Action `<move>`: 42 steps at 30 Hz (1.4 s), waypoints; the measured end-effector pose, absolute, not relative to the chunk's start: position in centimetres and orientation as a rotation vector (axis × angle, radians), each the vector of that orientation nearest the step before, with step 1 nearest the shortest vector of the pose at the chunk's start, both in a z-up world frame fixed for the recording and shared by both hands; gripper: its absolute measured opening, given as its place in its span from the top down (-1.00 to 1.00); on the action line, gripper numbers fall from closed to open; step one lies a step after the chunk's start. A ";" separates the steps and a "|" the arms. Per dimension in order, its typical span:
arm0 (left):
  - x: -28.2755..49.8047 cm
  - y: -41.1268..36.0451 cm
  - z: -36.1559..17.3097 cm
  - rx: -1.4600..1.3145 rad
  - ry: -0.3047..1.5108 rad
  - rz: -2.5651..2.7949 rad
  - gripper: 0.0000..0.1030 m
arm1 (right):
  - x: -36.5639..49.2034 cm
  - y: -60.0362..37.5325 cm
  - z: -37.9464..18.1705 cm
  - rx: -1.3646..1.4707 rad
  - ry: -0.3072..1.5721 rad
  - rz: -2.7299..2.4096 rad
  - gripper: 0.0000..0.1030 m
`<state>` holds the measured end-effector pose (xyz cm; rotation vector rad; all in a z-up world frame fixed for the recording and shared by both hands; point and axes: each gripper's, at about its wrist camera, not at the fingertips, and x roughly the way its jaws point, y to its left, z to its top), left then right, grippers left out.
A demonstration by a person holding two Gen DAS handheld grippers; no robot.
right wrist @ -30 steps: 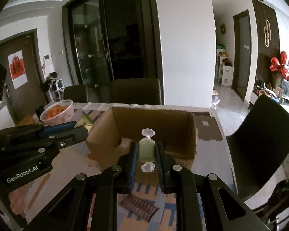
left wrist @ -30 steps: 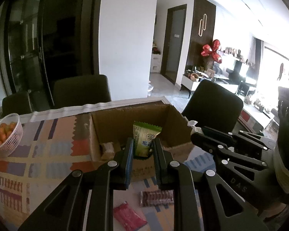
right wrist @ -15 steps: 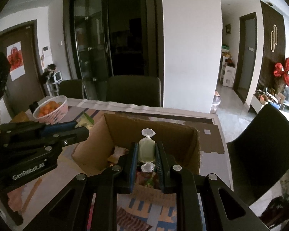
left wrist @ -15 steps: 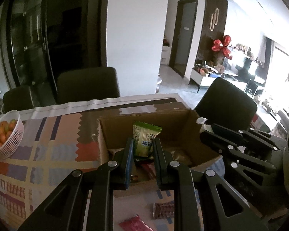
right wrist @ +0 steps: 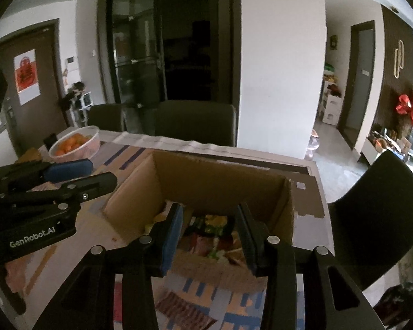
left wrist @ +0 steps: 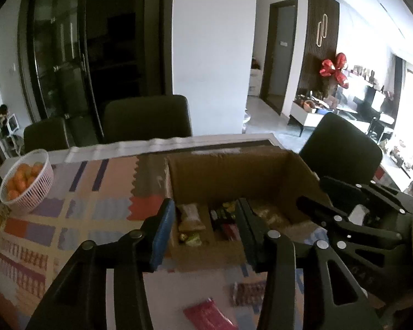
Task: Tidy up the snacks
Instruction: 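Open both tools to drop the items into the box, then move both open tools down to the red bag and brown striped bar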
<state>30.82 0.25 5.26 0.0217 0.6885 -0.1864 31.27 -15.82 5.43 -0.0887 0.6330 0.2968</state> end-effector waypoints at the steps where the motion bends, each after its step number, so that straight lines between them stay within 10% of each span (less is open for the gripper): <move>1: 30.3 0.3 5.1 0.021 0.692 -0.186 0.12 | 30.8 -15.7 5.3 -0.092 0.634 0.310 0.20; 42: 25.5 -0.6 -10.7 0.023 1.079 -0.103 -0.33 | 28.1 -13.8 -9.6 -0.334 1.008 0.503 -0.22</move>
